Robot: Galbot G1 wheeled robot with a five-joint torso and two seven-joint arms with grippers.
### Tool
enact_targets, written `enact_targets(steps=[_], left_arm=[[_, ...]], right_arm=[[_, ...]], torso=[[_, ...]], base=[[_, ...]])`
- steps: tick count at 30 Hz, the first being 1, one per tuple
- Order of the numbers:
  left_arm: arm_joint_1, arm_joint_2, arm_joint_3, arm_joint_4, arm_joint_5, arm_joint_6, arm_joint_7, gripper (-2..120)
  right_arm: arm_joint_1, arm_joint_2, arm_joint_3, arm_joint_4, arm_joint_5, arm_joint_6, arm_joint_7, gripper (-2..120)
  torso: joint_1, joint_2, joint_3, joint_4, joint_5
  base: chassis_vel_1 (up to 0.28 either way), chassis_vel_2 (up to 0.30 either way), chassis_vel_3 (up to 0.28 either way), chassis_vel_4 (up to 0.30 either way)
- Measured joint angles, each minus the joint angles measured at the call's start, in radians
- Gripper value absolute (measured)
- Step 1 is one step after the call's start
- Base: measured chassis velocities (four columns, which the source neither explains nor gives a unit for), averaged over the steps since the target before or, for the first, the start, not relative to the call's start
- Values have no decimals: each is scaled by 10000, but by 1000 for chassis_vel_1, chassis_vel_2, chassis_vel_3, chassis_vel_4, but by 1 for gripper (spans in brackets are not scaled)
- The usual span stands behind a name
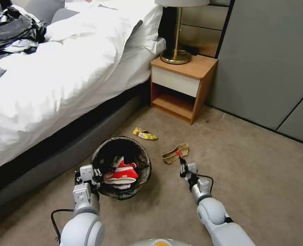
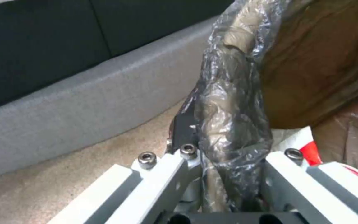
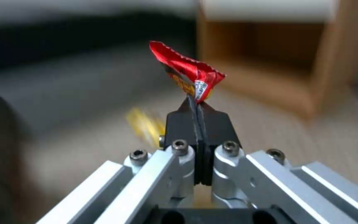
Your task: Pick up the trash bin, then pick up the garbage from the floor and place it into the trash bin.
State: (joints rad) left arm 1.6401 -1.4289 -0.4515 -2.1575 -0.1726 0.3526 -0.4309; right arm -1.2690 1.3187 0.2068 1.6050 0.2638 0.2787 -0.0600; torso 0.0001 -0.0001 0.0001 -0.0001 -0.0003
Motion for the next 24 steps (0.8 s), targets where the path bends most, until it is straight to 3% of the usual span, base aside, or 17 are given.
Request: enact_targets(steps=[3,9,19,24], left_arm=[[-23,35,9,0,-9,0,4,0],[51,64,132,0,-15,1,10,0],[50,-16,298,6,-42,63,27,0],[50,-42,306,8,-49,72,17,0]], right_arm=[[-430,-176,-279,1822,210,889,-1332,0],[-866,-442,-1313,3166,-30,1320,-2416,0],[-587,-375,-3111,2199,-713,1282,-2246,0],[-220,-226,-3271,1464,-762,1206,-2057,0]], torso=[[0,0,-1,2,2],[0,0,-1,1,0],[0,0,-1,1,3],[0,0,0,1,2]], base=[[0,0,0,0],[0,0,0,0],[0,0,0,0],[0,0,0,0]])
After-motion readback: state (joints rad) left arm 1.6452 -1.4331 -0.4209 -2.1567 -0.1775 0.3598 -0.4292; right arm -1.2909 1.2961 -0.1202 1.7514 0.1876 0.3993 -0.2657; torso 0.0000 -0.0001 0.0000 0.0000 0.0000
